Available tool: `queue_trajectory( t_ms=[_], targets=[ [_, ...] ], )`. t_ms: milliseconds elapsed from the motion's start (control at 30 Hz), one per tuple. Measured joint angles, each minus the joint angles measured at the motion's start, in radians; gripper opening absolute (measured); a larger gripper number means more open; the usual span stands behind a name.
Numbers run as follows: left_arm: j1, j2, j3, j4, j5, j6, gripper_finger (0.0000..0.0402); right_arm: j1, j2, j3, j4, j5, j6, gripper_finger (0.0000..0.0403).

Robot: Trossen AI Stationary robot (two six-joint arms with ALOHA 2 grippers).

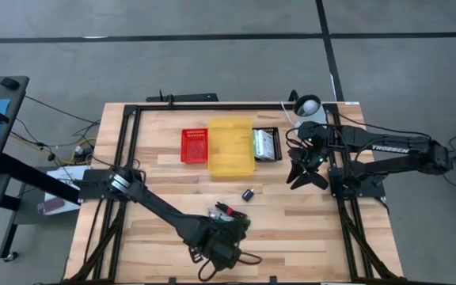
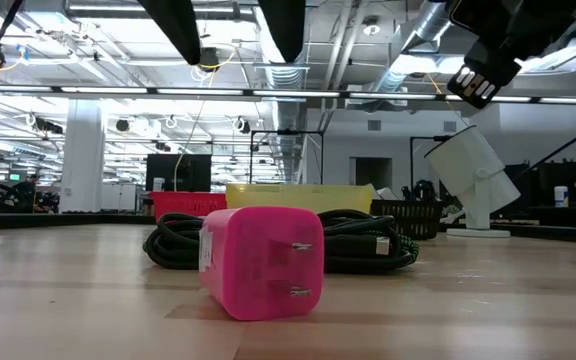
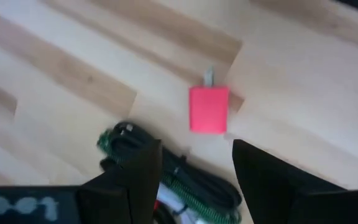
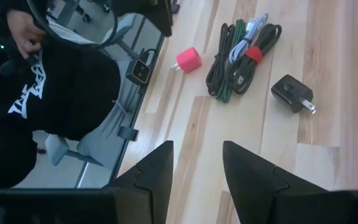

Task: Pick and place items into bin
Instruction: Put the pink charger adapter into the red bin

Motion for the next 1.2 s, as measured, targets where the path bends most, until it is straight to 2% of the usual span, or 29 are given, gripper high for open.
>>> queue_trajectory(
  t_ms=[467,733,867,1200],
  targets=[
    [0.000,0.001,0.005,0.047,0.026,0.002,0.0190,0.001,0.000,0.000,-0.010,0.000,0.001,0.0134],
    [-0.005,0.000,-0.083,0.078,0.037,-0.055,0.0190,0.001,0.000,0.000,-0.010,0.000,0.043,0.0134],
    [-0.015,0.000,-0.084,0.099,0.027,-0.056,0.0190,0.001,0.000,0.000,-0.009,0.000,0.061,0.0133],
    [-0.026,0.000,-0.084,0.103,0.003,-0.138,0.0211,0.001,0.000,0.000,0.028,0.000,0.105,0.0133]
  ],
)
